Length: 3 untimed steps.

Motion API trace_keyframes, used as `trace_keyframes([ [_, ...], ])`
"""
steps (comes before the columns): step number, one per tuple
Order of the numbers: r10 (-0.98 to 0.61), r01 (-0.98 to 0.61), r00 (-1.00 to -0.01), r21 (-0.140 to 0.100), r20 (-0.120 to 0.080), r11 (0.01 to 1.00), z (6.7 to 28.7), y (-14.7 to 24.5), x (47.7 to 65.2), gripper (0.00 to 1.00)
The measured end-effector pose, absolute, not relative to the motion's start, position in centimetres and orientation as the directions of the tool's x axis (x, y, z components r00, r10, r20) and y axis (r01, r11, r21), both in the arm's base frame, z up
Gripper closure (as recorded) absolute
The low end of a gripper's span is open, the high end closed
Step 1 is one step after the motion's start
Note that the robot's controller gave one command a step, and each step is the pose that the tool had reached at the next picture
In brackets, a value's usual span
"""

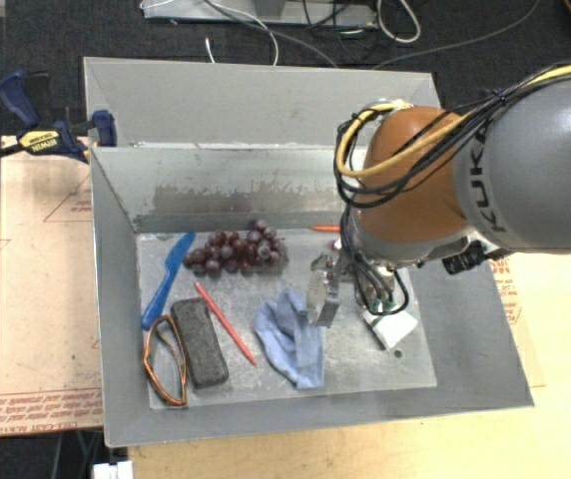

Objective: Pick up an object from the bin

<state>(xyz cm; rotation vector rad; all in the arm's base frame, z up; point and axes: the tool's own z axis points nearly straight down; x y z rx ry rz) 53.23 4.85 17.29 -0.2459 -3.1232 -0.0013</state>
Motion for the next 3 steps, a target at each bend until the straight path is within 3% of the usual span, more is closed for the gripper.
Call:
trace_keyframes([
  [1,0.161,0.161,-0.987,0.009,-0.005,0.987,23.0,5.9,53.3,1.00],
  [2,0.215,0.215,-0.977,0.010,-0.006,0.977,17.7,6.7,54.6,1.00],
  [3,0.372,0.372,-0.928,0.016,-0.012,0.928,10.1,4.7,53.2,1.00],
])
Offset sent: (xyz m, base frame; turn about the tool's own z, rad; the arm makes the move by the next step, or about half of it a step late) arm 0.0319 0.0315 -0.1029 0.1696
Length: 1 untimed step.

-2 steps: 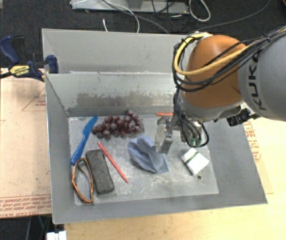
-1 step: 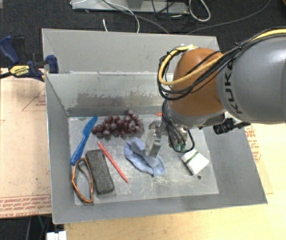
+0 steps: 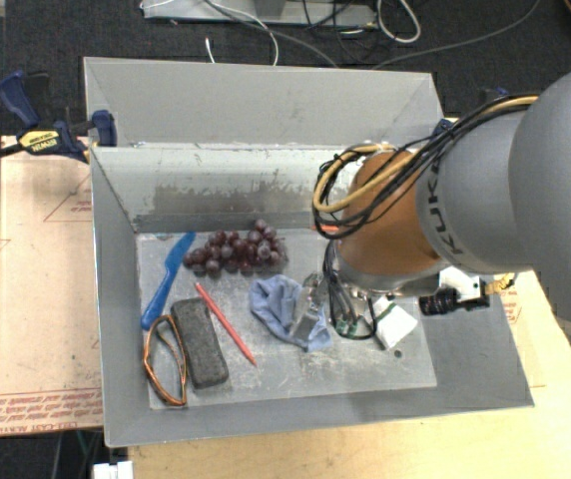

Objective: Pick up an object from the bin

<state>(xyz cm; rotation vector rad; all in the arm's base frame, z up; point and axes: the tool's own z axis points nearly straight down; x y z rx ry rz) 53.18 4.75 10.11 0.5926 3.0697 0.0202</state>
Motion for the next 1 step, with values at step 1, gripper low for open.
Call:
trace_keyframes([
  [1,0.436,0.436,-0.900,0.015,-0.005,0.900,7.31,5.58,55.77,1.00],
])
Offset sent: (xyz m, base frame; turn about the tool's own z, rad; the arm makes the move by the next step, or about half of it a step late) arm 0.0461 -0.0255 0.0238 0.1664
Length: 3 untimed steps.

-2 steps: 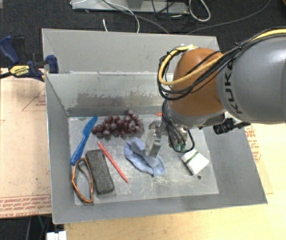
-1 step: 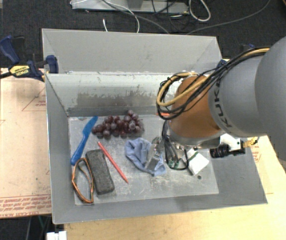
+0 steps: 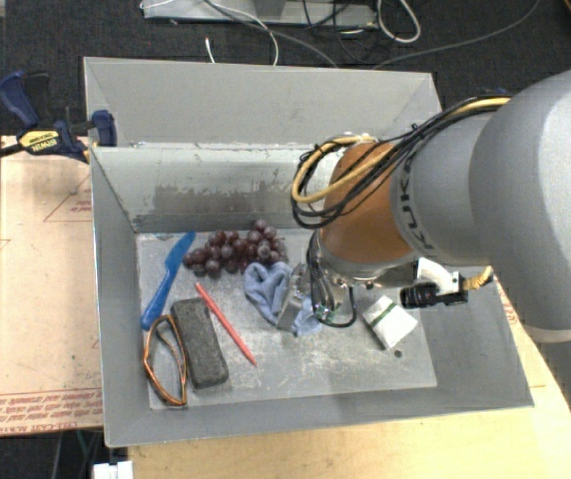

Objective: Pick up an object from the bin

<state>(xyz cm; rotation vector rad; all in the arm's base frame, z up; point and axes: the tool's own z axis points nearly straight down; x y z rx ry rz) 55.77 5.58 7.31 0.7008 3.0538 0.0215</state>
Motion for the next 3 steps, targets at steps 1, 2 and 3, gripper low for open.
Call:
trace_keyframes([
  [1,0.503,0.503,-0.864,0.012,-0.001,0.864,11.2,3.2,57.2,1.00],
  [2,0.497,0.497,-0.868,0.014,0.000,0.868,19.4,4.6,57.4,1.00],
  [3,0.552,0.552,-0.834,0.016,-0.006,0.834,14.7,3.9,57.1,1.00],
])
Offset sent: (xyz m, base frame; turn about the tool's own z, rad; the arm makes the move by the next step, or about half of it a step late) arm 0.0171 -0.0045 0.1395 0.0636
